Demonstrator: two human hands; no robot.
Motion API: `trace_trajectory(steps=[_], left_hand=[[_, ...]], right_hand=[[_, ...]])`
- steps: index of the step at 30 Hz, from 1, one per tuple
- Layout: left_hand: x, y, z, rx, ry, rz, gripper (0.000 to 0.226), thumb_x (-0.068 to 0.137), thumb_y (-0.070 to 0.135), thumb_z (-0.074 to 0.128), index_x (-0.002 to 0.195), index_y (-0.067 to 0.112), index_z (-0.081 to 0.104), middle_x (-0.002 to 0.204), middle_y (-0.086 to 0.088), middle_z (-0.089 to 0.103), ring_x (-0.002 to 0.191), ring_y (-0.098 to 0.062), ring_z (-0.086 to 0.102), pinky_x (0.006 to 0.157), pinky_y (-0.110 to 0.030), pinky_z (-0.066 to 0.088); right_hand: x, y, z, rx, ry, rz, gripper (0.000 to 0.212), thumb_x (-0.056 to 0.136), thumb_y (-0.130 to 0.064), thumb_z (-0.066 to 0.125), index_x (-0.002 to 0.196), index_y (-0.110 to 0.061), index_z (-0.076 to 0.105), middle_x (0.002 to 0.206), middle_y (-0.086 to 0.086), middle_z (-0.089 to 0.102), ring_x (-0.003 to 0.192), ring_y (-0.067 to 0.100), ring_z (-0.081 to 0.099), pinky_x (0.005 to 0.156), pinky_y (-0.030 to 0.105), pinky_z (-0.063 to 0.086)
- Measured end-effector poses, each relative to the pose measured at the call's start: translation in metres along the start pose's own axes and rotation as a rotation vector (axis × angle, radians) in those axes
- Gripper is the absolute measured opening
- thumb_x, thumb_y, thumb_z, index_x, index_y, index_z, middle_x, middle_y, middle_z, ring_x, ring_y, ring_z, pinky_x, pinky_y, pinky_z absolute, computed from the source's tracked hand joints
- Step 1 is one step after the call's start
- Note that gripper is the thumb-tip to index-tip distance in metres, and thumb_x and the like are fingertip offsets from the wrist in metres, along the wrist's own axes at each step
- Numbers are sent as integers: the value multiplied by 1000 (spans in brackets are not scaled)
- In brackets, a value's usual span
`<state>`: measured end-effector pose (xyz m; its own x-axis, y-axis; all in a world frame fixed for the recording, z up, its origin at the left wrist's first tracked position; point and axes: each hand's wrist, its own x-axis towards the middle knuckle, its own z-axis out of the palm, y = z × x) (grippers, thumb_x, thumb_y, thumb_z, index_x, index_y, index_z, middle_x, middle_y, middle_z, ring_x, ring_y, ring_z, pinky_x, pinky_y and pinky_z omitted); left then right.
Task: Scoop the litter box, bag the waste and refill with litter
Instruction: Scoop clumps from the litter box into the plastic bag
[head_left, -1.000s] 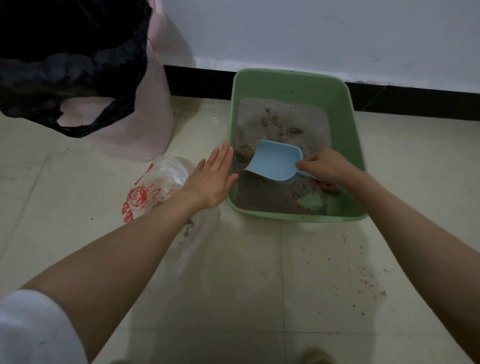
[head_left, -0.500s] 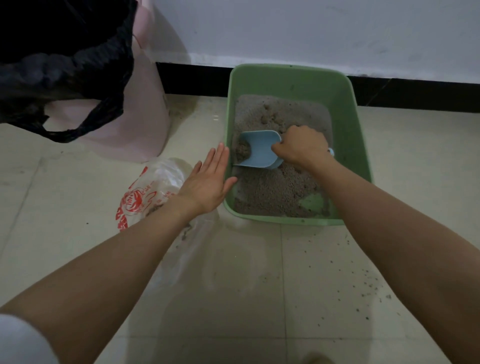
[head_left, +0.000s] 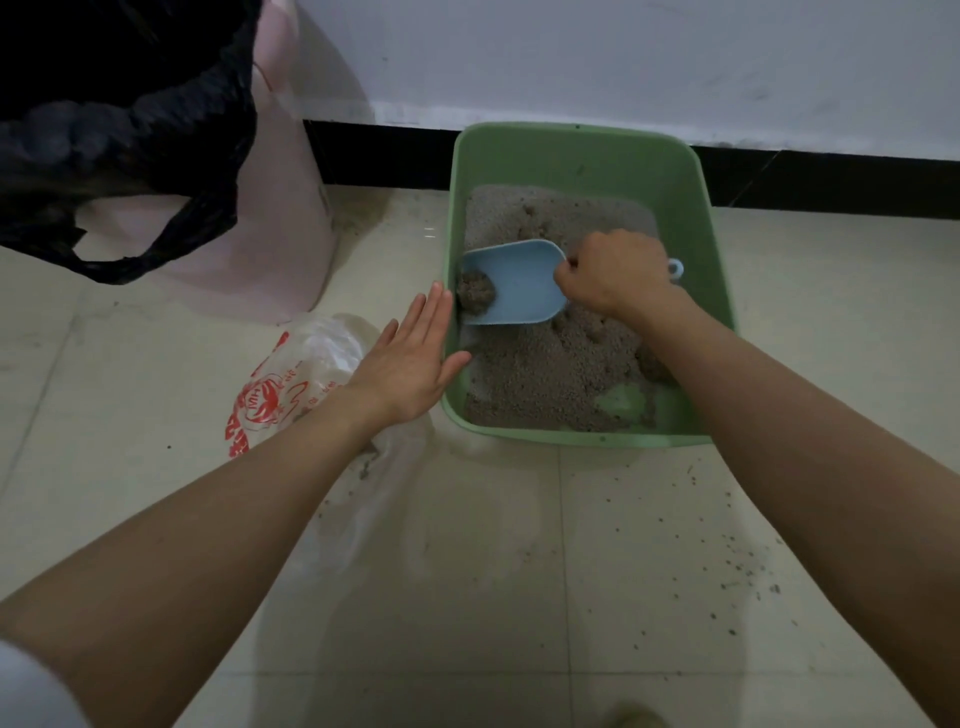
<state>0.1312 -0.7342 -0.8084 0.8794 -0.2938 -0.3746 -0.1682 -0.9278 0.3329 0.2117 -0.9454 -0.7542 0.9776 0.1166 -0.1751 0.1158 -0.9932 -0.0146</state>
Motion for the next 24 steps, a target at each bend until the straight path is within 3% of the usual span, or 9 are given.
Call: trace_trajectory(steps=[5,8,10,13,16,18,21,24], left_hand=[[0,1,-1,-2,3,-5,69,97,44,22,145,13,-17,154,-2,-22,144,-16,-15,118,-39,2],[0,1,-1,2,4,-7,69,97,44,22,145,13,-17,155,-2,-22,144,-17,-15,119,-40,3],[0,2,-1,-2,0,-7,70,97,44,23,145,13,-17,155,-2,-22,144,-17,-15,118,-40,2],[0,2,-1,-10,2,-3,70,97,44,24,145,14,-17,155,-2,-22,144,-16,-15,118,-39,3],[0,1,-1,-14,8,2,70,97,44,25,146,14,-15,155,-3,-20,144,-15,-14,119,-38,3],[0,1,-1,1,22,11,69,98,44,24,146,13,-13,155,-4,-18,144,-15,-13,119,-37,3],[-3,-2,-3,25,49,42,67,98,43,25,147,12,-10,156,-4,-15,144,-15,-11,119,-34,3],[-8,-7,-6,55,45,78,65,98,42,24,148,13,-8,157,-2,-13,144,-13,-11,117,-32,1]], right_hand=[[1,-33,-24,-215,81,-74,36,90,-21,42,55,-12,37,55,1,38,51,15,37,60,27,32],[-2,-42,-24,-257,97,-92,34,89,-19,43,55,-13,38,54,1,39,48,14,35,53,25,28],[-3,-40,-20,-218,97,-78,35,89,-19,43,55,-13,38,54,0,39,47,13,33,56,25,32],[-5,-24,-7,-33,58,8,36,88,-24,44,54,-13,39,53,0,40,49,15,39,61,25,38],[-12,4,19,212,-44,116,38,90,-29,46,56,-12,46,51,0,43,49,17,42,55,20,39],[-20,19,37,396,-128,185,38,90,-30,46,66,-4,59,58,11,55,53,18,44,54,21,36],[-31,27,53,635,-223,229,43,92,-27,47,82,11,63,79,33,63,64,20,48,61,28,34],[-36,28,57,725,-244,222,35,94,-26,47,79,2,62,72,20,58,70,24,55,64,32,39]])
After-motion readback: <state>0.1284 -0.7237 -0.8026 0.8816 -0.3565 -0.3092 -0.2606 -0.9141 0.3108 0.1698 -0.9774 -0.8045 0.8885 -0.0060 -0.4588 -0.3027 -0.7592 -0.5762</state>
